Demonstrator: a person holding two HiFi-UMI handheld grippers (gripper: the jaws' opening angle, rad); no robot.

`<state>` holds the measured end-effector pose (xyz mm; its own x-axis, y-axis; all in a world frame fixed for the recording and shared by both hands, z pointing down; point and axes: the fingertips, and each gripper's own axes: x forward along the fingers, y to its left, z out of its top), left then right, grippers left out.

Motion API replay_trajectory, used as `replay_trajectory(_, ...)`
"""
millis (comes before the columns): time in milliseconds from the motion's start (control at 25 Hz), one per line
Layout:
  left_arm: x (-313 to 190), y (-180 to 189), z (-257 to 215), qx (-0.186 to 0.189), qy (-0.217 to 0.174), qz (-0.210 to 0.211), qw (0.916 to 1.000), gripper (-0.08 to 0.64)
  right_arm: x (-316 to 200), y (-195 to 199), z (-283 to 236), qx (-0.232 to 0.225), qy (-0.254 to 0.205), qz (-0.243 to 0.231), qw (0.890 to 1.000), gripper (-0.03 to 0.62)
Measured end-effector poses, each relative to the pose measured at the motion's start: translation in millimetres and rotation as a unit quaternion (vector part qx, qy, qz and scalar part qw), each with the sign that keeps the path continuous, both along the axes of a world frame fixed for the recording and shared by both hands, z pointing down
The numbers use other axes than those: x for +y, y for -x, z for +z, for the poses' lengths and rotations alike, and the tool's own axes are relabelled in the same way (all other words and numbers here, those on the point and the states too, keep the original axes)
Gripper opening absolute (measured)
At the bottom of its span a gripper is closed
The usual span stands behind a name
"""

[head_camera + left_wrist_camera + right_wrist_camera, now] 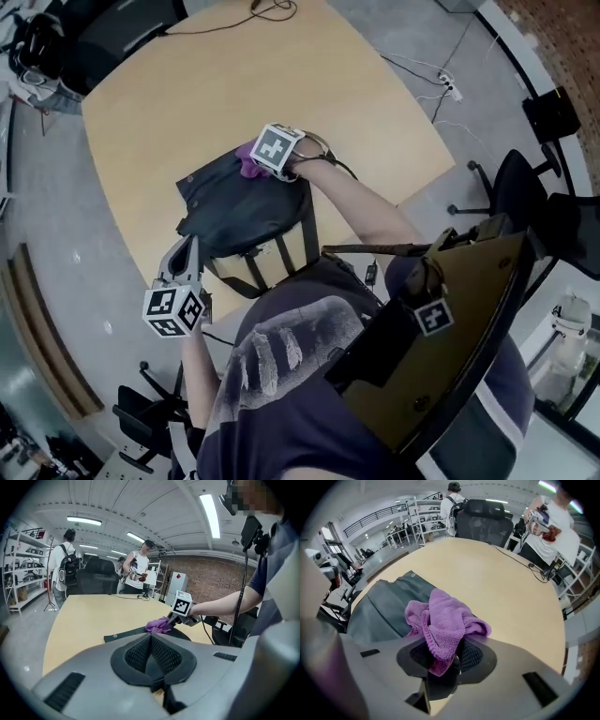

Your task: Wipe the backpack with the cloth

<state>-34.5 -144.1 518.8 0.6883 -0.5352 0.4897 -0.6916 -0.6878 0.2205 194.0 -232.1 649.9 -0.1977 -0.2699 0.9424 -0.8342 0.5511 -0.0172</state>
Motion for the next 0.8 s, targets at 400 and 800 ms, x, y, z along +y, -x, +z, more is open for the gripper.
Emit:
replay_trajectory(400, -0.9, -22.4, -26.6, -0.005, -0.027, 0.026, 0.9993, 0.008, 4.3, -66.6, -10.9, 0.037, -0.011, 0.049, 0.998, 0.109)
replay_trajectory(800, 6.2, -18.5, -15.6, 0.011, -0.020, 0.031, 0.9993, 0.008, 49.1, -92.7, -49.1, 0.021, -0.027, 0.096, 0.995, 0.109)
